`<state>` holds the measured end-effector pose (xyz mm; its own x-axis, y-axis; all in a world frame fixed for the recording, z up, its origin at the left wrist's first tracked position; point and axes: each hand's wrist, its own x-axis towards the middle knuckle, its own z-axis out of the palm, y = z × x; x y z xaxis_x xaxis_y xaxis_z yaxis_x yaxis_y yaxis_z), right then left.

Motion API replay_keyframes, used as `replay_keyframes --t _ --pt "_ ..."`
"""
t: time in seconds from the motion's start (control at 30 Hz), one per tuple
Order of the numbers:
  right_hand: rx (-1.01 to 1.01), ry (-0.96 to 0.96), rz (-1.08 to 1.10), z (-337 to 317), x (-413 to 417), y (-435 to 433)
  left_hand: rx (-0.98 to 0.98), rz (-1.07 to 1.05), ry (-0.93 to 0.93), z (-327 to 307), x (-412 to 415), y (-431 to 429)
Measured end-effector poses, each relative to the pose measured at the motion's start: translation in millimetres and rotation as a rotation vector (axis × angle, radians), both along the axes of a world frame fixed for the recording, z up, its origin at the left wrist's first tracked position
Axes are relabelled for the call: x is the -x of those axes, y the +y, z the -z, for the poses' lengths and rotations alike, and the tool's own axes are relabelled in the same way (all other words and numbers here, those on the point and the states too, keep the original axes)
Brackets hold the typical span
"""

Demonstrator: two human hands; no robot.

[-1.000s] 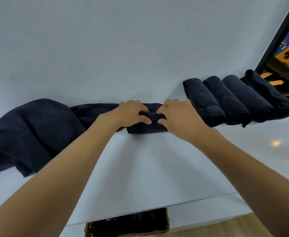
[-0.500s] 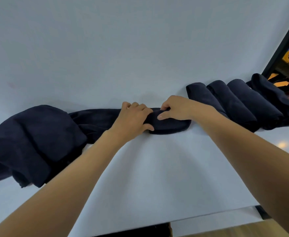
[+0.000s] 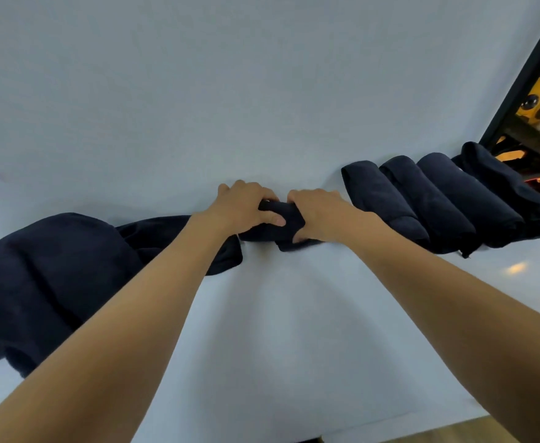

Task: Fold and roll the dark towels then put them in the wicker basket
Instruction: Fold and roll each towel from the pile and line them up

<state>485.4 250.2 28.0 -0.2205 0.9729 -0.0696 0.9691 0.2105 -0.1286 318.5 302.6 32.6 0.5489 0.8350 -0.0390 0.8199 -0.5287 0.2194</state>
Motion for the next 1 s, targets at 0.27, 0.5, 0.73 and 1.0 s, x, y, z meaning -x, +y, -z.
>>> replay_keyframes --t 0.27,0.5,0.73,1.0 --pt "0.061 -0.067 -0.023 -8 -2 8 -0.231 0.103 0.092 11 4 -11" --pt "-0.144 0.021 0.03 -27 -29 0 0.064 0.063 -0.125 -42 10 -1" --pt "-0.131 0.175 -0.047 -37 -48 -9 0.197 0.028 -0.147 -63 15 -2" --pt "0.116 0.236 0.044 -46 -52 -19 0.454 -0.045 -0.138 -64 17 -10"
